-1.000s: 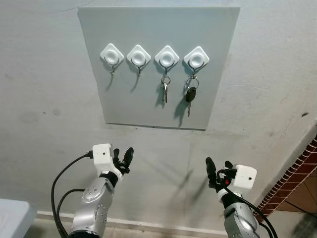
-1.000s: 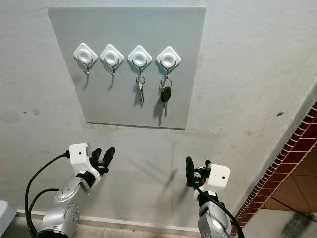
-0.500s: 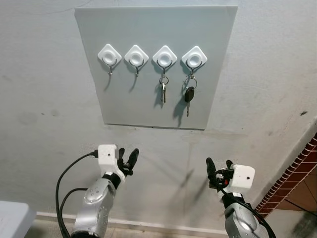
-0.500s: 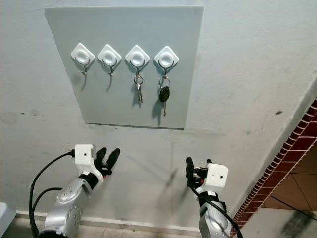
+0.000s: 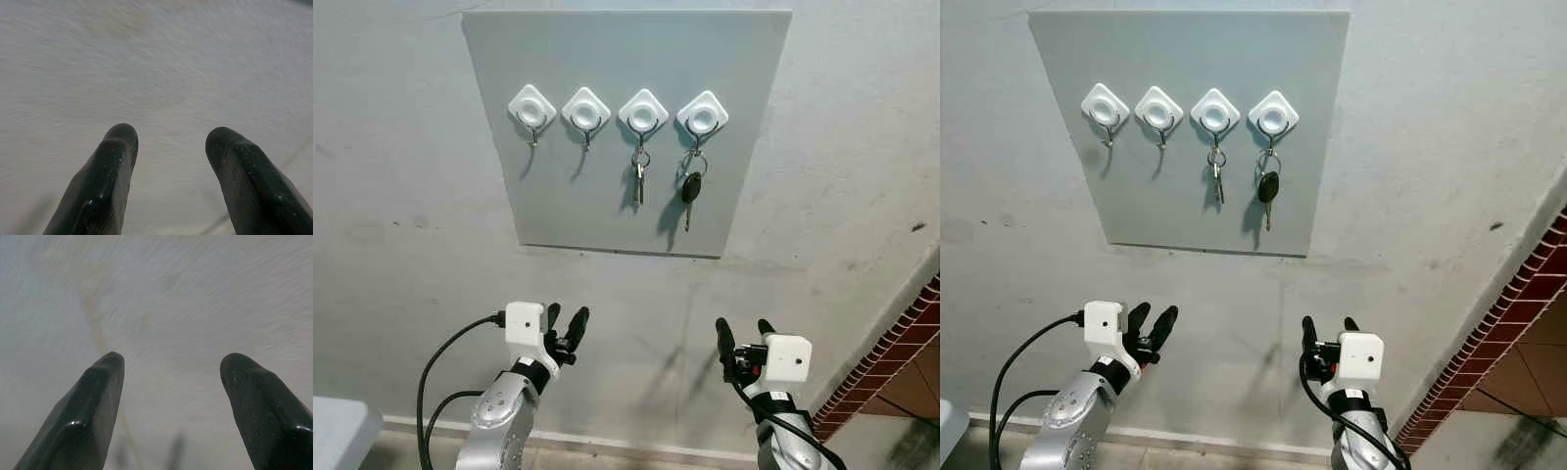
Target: Hang keys on a hook
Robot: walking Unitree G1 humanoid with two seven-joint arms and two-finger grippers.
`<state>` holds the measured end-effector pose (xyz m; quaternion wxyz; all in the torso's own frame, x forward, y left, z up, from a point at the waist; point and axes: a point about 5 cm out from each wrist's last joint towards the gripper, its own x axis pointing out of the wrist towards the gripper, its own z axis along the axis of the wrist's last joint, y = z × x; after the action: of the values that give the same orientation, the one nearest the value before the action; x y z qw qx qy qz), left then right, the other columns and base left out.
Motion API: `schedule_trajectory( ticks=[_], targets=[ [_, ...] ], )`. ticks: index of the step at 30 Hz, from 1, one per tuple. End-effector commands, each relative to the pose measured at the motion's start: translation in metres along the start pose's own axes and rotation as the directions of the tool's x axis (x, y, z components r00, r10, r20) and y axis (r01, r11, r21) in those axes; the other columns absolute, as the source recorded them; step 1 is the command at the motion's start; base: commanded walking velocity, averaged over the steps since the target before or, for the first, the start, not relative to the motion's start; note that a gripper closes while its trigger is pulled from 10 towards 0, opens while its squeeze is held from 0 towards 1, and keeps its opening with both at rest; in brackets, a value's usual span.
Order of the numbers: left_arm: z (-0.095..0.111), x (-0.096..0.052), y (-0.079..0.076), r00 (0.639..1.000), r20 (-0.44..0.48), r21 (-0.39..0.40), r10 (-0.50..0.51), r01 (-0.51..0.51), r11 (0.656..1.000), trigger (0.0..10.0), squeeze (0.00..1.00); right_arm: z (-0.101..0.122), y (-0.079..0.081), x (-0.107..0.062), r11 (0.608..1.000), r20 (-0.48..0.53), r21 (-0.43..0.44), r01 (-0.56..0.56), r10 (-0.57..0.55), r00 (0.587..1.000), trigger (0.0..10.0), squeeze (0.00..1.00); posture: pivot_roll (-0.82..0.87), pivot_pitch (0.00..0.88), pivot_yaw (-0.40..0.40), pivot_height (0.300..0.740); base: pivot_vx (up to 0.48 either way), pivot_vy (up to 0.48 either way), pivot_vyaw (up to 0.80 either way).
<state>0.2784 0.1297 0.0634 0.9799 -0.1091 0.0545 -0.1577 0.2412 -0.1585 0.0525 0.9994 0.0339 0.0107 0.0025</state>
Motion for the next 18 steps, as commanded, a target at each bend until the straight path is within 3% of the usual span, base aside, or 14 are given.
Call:
schedule_trajectory(
  ticks=[1, 18],
  targets=[
    [0.0014, -0.0026, 0.0046, 1.0, -0.002, 0.015, 0.02, -0.02, 1.0, 10.0, 0.0, 0.0053, 0.0056, 0.003, 1.0, 0.016, -0.012, -0.02, 0.02, 1.0, 10.0, 0.0, -0.02, 0.0, 0.033, 0.74, 0.0, 0.0, 0.8],
    [0.0048, 0.0038, 0.005, 0.999, 0.005, -0.001, 0.035, -0.035, 0.999, 10.0, 0.0, 0.0046, 0.0061, 0.0057, 0.999, 0.002, -0.017, -0.027, 0.027, 1.0, 10.0, 0.0, -0.03, 0.0, 0.028, 0.74, 0.0, 0.0, 0.8]
  ],
)
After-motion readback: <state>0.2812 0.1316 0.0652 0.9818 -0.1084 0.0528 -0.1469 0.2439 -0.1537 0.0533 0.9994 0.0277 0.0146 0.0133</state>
